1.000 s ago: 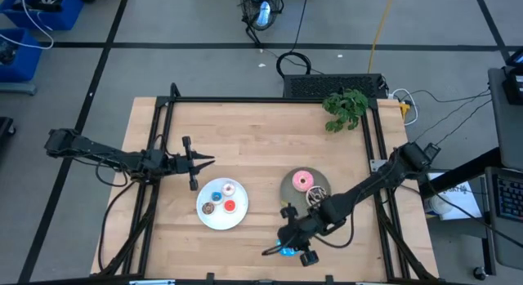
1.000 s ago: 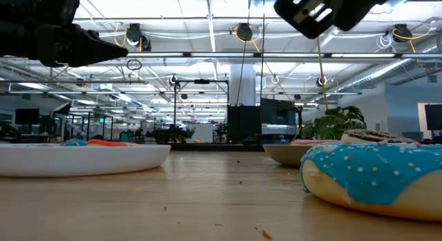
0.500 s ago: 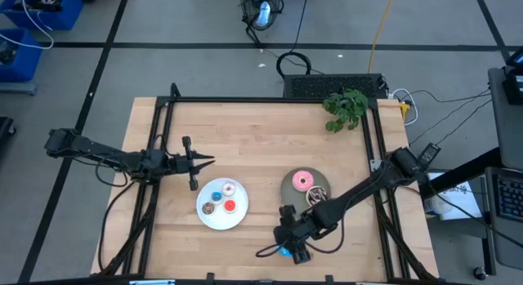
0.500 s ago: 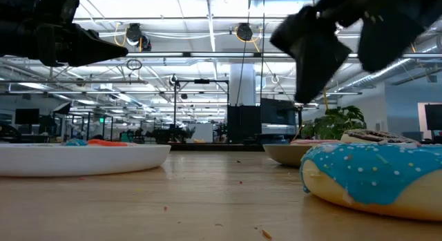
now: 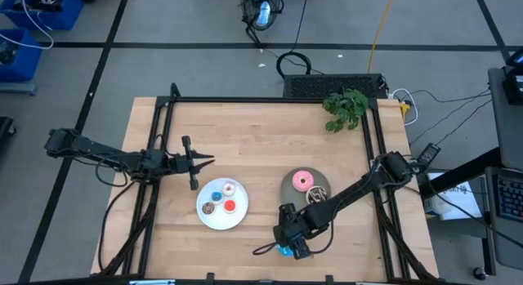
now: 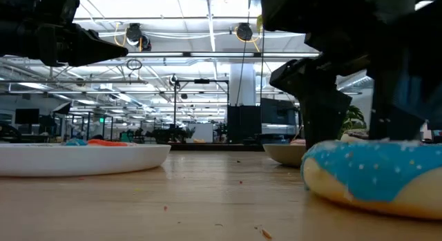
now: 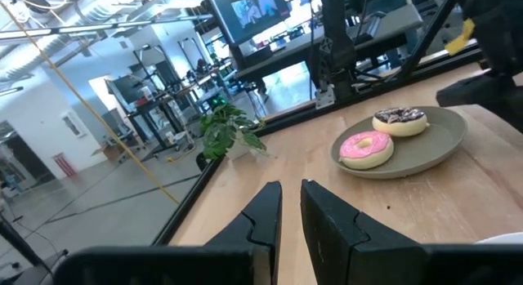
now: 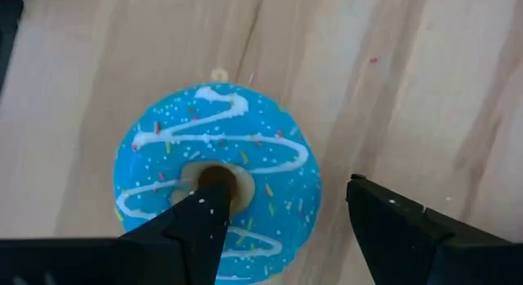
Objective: Pick & Place donuts
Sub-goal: Put the large blue donut on the gray plate
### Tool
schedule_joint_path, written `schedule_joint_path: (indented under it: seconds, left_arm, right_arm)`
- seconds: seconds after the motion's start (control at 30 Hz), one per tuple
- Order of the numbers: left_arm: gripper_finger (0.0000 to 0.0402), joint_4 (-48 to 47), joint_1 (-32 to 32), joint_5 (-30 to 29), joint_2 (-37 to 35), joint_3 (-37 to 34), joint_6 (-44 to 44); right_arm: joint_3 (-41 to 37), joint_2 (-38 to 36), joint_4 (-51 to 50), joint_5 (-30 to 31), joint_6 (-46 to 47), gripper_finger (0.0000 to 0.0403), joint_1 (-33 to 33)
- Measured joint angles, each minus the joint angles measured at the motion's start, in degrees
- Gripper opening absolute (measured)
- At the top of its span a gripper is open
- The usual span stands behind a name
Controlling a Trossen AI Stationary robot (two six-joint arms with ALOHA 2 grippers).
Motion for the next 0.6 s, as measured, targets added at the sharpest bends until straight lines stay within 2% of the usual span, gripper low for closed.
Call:
schedule_joint_path:
  seconds: [0.23,0.43,0.6]
  left_arm:
    - [0.0056,-0.13,-0.01,-0.42,0.00,0.00,0.00]
    - [0.0056,-0.11,-0.02,-0.42,0.02,0.00,0.00]
    - [0.0056,-0.09,0.00,-0.42,0.00,0.00,0.22]
  right_arm:
    - [-1.52,0.01,1.42,0.01,-1.61,0.0228,0.04]
    - [-5.68,-0.23,8.15,0.02,-2.38,0.0227,0.07]
    - [-6.03,-0.21,8.88,0.05,-2.83,0.0189,0.07]
